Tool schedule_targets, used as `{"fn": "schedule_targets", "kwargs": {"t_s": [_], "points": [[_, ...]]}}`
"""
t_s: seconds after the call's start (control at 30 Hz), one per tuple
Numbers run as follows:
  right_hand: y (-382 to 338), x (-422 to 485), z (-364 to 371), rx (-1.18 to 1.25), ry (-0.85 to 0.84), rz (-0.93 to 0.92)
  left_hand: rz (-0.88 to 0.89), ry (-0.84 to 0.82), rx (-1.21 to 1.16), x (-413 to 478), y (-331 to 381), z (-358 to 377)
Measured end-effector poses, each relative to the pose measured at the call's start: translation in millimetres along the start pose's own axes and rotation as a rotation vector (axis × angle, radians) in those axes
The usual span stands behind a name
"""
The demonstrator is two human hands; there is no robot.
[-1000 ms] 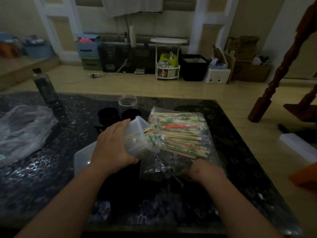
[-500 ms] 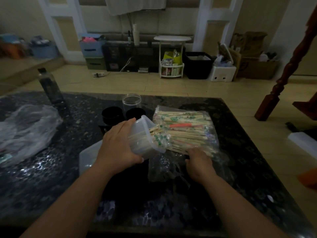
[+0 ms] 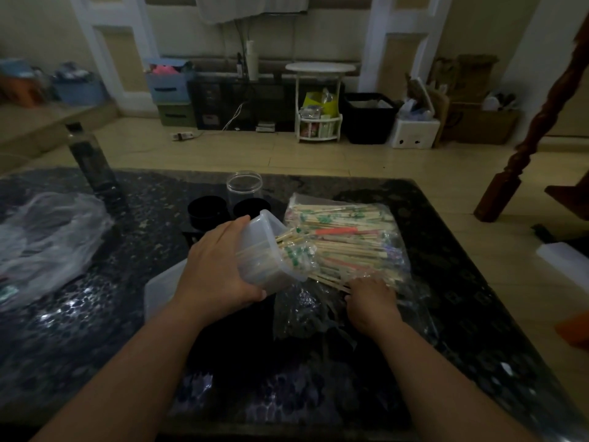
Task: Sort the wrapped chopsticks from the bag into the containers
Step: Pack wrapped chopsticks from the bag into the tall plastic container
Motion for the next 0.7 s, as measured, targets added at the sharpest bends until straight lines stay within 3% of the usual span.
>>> {"fn": "schedule_targets", "kwargs": {"t_s": [0.33,0.7], "points": [[2.5,2.2,2.7,-0.028,0.005,0.024,0.002,0.017,-0.008,-0.5,-1.0,-2.6],[-12.6,-2.4,-13.5,0.159,0.109,-0.087,0.001,0.009,-0.010,-1.2,1.2,-1.0]]}}
Point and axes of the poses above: each hand's wrist, its own x-axis towards the middle knuckle, its own z-axis out of the palm, y = z × x, the point moved 8 cm from there along x, towards the middle knuckle, and after that the axes turned 7 degrees about -y, right-handed, at the moved point
